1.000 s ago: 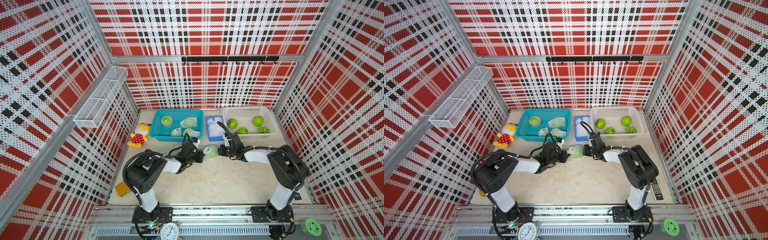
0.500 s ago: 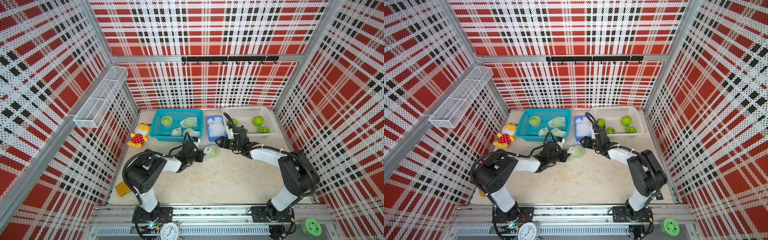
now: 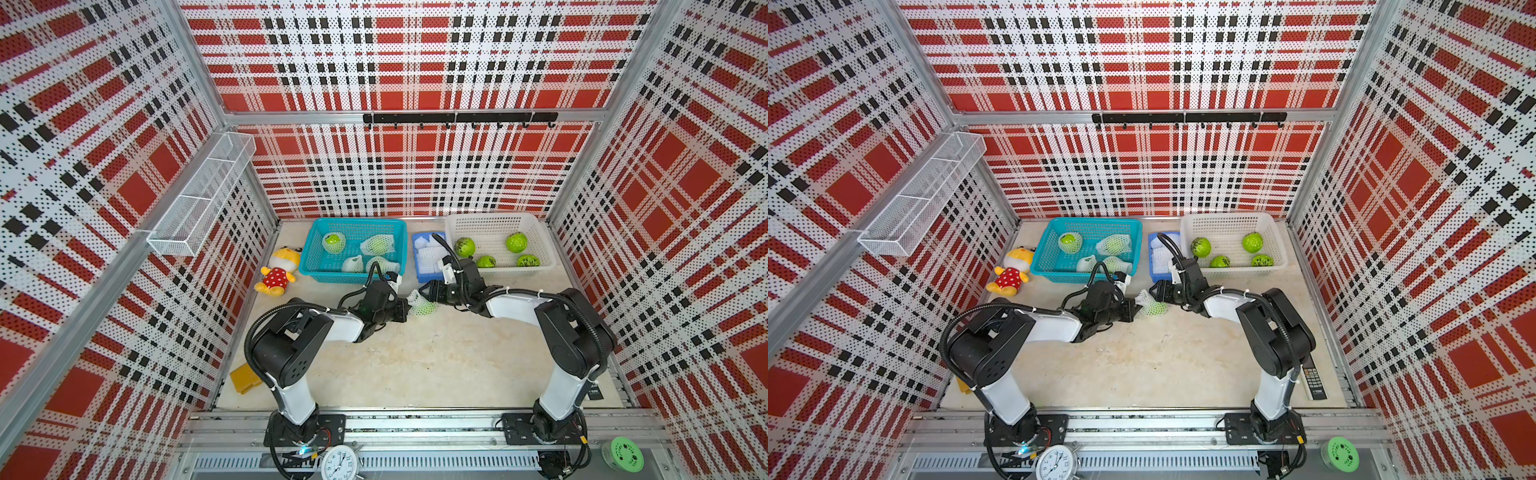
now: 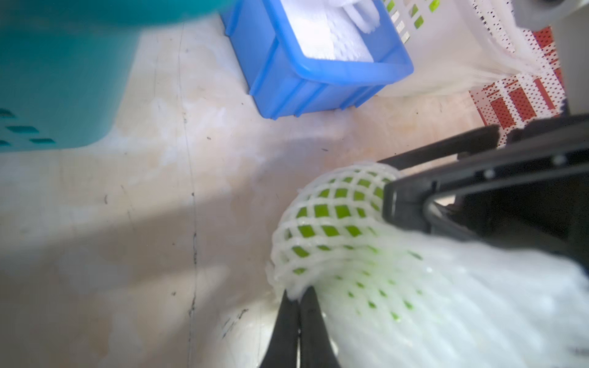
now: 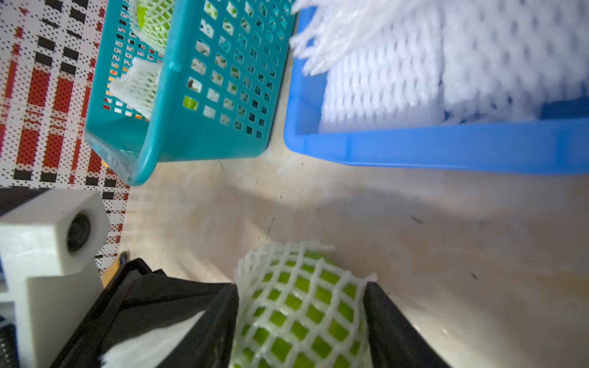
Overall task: Sleeve custard apples in foam nets
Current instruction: Put on the foam net on the custard apple.
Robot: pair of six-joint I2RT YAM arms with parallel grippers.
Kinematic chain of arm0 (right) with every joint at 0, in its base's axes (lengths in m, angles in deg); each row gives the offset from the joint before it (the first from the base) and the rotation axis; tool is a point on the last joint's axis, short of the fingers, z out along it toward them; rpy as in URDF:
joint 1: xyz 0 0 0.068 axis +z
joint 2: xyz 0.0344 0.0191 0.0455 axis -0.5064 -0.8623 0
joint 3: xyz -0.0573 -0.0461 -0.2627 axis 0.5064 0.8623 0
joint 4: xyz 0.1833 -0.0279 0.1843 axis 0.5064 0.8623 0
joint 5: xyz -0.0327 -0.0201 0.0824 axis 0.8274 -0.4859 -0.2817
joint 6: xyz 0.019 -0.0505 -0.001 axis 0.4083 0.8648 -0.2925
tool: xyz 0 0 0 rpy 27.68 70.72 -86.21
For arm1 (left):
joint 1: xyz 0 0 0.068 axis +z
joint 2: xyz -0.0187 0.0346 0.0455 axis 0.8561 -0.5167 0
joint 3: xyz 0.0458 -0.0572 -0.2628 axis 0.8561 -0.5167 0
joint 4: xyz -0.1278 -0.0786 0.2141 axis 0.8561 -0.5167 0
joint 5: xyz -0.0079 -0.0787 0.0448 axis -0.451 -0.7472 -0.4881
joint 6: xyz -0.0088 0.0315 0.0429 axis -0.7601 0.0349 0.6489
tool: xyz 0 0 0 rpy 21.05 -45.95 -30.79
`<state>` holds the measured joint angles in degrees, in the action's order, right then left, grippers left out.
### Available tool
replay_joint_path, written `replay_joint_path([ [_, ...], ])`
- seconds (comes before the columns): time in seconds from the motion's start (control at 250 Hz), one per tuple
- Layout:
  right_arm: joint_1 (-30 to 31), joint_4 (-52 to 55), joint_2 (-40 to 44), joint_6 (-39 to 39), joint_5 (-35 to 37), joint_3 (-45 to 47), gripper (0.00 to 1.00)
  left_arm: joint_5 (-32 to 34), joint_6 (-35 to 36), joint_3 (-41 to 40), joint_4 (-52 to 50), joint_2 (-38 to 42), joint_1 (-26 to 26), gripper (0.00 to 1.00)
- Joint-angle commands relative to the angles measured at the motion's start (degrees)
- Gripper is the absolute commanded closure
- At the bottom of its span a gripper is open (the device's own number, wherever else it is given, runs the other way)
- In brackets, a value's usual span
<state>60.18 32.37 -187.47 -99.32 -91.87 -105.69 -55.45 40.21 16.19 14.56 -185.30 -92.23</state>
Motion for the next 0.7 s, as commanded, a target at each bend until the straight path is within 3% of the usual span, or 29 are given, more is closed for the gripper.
replay_joint_path([
  [0.0, 0.0, -3.1, -1.2, -1.0, 0.5, 0.0, 0.51, 0.2, 0.7, 1.5, -0.4, -0.8, 0.0, 1.0],
  [0.256, 0.0, -5.0, -2.4, -2.4, 1.2, 0.8, 0.78, 0.3, 0.9, 2.1, -1.0, -0.7, -0.1, 1.0],
  [0.452, -0.1, -5.1, -3.0, -2.6, 2.0, 0.8, 0.94, 0.4, 1.0, 2.4, -1.3, -0.6, -0.1, 1.0],
  [0.696, -0.2, -2.5, -4.0, -1.7, 6.4, 0.4, 0.98, 0.5, 1.2, 3.0, -1.6, -1.1, 0.0, 1.0],
])
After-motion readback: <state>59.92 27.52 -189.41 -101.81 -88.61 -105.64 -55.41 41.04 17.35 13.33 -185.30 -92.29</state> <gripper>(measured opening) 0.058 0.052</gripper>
